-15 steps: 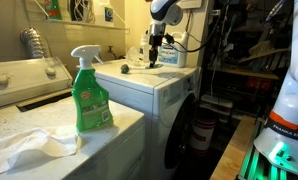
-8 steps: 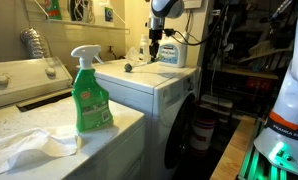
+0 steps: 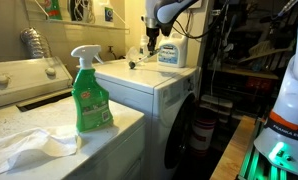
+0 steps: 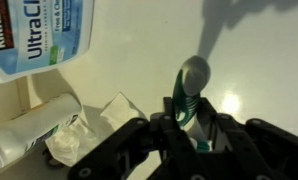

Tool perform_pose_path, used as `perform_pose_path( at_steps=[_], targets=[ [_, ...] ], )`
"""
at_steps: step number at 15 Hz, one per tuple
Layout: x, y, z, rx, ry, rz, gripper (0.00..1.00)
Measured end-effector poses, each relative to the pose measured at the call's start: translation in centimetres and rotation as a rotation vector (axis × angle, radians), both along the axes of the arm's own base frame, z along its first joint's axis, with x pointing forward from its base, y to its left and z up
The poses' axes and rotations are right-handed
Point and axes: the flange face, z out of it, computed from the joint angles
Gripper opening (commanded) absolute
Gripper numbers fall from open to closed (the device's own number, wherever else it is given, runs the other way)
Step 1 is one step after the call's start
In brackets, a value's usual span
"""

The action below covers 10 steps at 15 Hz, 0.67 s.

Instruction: Pick up the white and green brush and put it the right way up on the washing machine

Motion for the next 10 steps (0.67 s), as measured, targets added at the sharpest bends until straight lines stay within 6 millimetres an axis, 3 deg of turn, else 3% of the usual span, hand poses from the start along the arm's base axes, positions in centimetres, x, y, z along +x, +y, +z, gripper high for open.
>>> perform_pose_path(
  at_steps=[5,10],
  targets=[
    [-0.4,4.1,-0.3,-0.252,-0.121,0.106,0.08],
    [-0.9,9.8,-3.0,-0.477,-0.205,0.301,0.08]
  ],
)
